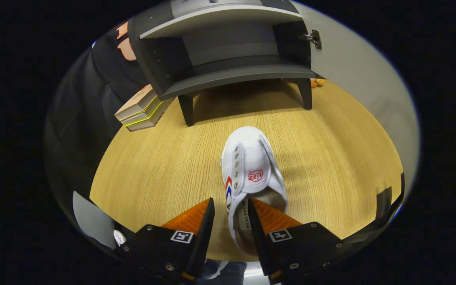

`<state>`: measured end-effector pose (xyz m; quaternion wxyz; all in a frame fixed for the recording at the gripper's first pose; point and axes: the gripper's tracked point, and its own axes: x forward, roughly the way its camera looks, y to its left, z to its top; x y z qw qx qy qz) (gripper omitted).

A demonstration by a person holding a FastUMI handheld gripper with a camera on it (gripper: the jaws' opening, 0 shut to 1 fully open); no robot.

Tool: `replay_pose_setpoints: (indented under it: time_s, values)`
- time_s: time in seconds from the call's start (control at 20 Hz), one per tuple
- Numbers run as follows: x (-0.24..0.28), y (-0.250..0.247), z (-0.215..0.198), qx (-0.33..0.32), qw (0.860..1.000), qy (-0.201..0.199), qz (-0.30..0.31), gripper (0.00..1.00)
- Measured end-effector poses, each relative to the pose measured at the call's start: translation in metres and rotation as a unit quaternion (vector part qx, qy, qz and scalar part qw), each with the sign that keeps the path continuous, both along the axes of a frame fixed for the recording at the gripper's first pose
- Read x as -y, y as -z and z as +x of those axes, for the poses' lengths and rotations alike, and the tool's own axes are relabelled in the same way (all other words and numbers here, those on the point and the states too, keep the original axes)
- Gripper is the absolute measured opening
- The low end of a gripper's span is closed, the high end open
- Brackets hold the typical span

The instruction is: Open the shoe cabinet door, grab the shoes and put them into the shoe cabinet, then close the shoe cabinet door.

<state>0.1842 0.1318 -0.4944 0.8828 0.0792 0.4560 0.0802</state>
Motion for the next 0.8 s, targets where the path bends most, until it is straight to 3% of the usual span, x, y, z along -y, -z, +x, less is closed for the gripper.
replay_pose_setpoints:
  time_s: [0.1, 0.15, 0.25, 0.45, 0.8]
  values:
    - [-0.001, 0.006, 0.005, -0.004, 1.000, 0.006, 0.010, 0.39]
    - [-0.003, 0.007, 0.006, -0.005, 1.000, 0.007, 0.022, 0.24]
    - [-0.003, 0.008, 0.009, -0.007, 0.999, 0.009, 0.041, 0.08]
    - [-0.004, 0.008, 0.009, -0.009, 0.998, 0.004, 0.054, 0.00]
    - [0.000, -0.046, 0.017, 0.050, 0.996, 0.018, 0.065, 0.00]
